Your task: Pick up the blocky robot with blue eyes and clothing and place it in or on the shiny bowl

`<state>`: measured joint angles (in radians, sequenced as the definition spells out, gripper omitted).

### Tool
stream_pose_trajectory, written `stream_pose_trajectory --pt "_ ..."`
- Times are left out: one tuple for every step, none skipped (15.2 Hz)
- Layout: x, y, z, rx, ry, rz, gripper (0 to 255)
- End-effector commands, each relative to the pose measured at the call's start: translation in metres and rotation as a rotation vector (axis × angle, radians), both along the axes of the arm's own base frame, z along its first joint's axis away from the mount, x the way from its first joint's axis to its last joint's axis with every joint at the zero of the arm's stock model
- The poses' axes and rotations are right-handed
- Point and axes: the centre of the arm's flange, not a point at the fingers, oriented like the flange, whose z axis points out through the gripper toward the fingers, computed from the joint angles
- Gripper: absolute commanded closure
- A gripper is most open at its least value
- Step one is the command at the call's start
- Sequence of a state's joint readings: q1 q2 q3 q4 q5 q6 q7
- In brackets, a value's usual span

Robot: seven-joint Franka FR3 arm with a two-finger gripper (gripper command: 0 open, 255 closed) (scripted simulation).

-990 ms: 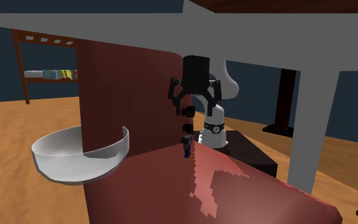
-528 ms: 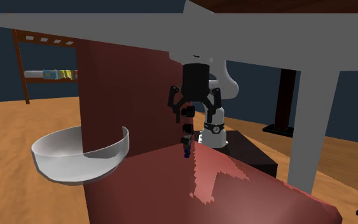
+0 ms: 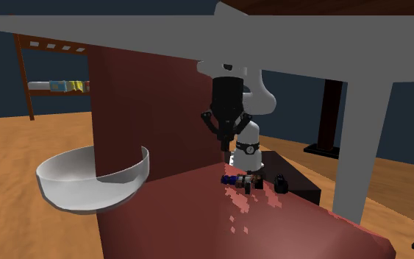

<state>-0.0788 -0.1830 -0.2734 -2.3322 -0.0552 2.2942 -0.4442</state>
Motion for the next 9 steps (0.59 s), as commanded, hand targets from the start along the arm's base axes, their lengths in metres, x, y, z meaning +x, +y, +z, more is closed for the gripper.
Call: stream_pose_trajectory --pt "-0.008 -0.005 -0.023 0.019 0.04 -0.023 255" --pt "-0.01 0.001 -0.025 0.019 0.04 -0.023 255" --pt "-0.014 0.004 -0.025 0.019 0.04 -0.023 255" --pt "-0.002 0.004 -0.006 0.0 0.002 -0.006 255" --pt "-0.002 0.004 -0.006 0.0 0.002 -0.006 0" --pt "0.011 0.009 -0.008 0.01 0.015 0.029 0" --pt "0.023 0.015 -0.011 0.02 0.028 0.064 0" --pt "0.035 0.021 -0.013 0.031 0.041 0.099 0" --pt "0.047 0.027 -0.015 0.041 0.054 0.134 0"
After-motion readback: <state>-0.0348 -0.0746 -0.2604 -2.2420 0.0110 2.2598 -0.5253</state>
